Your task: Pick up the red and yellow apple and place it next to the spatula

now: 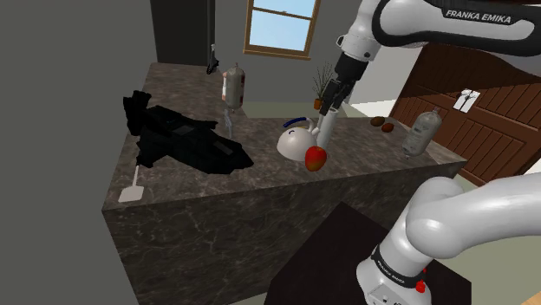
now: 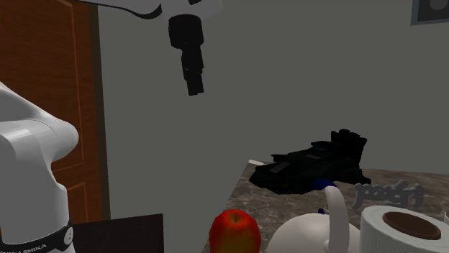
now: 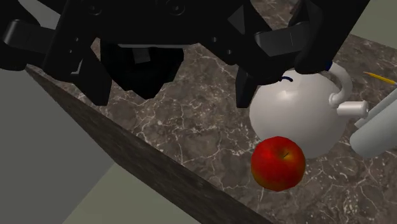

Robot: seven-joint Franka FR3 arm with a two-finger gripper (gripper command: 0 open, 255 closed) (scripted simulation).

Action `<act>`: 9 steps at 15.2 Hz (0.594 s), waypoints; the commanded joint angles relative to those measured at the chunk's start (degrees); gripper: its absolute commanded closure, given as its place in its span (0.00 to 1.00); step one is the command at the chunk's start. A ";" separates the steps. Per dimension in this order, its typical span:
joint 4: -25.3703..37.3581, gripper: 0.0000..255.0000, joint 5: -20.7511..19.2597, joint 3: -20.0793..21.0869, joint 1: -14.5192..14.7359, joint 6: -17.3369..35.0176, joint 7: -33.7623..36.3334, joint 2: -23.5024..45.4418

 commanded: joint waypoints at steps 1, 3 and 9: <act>-1.40 0.00 -0.75 -2.13 -0.56 2.16 -2.10 1.91; -1.78 0.00 -1.33 -4.15 -1.02 3.94 -4.09 4.46; -1.50 0.00 -2.34 -10.11 -2.15 9.23 -10.22 13.52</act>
